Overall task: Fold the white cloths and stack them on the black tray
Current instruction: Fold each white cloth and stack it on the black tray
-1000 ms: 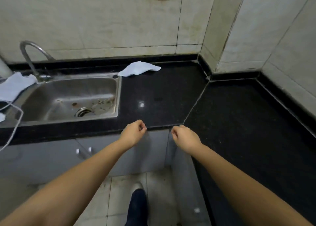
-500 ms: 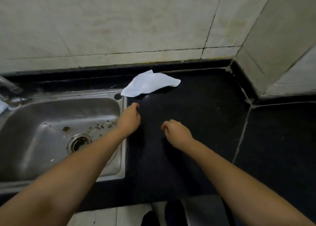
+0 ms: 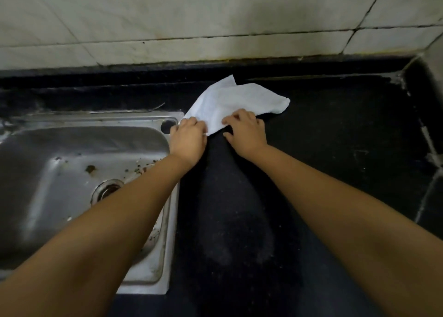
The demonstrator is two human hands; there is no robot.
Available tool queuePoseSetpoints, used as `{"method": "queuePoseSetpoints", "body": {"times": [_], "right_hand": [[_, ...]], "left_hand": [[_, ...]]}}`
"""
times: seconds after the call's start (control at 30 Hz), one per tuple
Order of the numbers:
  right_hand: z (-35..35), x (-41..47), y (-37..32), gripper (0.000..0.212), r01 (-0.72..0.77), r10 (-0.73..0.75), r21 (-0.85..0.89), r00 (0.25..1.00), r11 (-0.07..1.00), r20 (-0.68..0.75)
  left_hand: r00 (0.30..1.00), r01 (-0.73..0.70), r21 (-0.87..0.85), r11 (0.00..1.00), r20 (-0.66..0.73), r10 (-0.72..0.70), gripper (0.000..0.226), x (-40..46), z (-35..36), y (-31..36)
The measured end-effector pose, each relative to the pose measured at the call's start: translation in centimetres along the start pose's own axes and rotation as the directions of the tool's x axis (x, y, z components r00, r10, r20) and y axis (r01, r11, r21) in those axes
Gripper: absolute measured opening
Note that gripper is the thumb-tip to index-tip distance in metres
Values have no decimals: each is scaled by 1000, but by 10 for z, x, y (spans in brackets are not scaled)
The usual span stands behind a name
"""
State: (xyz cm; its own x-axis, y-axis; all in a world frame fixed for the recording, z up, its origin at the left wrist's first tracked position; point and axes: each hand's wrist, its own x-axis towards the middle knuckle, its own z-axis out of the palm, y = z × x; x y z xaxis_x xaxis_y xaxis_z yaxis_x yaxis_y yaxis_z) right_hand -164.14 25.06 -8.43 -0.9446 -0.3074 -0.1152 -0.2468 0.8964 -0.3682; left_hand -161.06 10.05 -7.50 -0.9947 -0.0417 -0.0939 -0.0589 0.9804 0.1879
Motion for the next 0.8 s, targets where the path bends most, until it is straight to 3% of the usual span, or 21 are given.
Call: {"method": "queuePoseSetpoints", "body": {"times": [0.1,0.27,0.43,0.6,0.67,0.8], "right_hand": [[-5,-10,2,19,-28,28,32,1000,999,-12],[-18,-66,7,21,-69,67,52,997,996,40],[-42,-139,-10,67,4,38,350,993,937,-114],[-73,-185,-29,23,39,73,317,940,948,-334],[-91,-202,-35,9,29,133,428,930,903,-343],[-124,-236,-46,12,35,272,665,895,746,-353]], "left_hand": [[995,-92,-6,996,-33,92,20,-12,2,4],[977,-210,-326,922,-94,190,7,-58,-13,31],[986,-104,-650,753,30,162,10,-92,-50,62],[944,-175,-745,644,58,324,6,-124,-93,77],[924,-196,-787,585,52,379,12,-140,-104,78],[922,-273,-752,601,-24,388,11,-163,-111,75]]}}
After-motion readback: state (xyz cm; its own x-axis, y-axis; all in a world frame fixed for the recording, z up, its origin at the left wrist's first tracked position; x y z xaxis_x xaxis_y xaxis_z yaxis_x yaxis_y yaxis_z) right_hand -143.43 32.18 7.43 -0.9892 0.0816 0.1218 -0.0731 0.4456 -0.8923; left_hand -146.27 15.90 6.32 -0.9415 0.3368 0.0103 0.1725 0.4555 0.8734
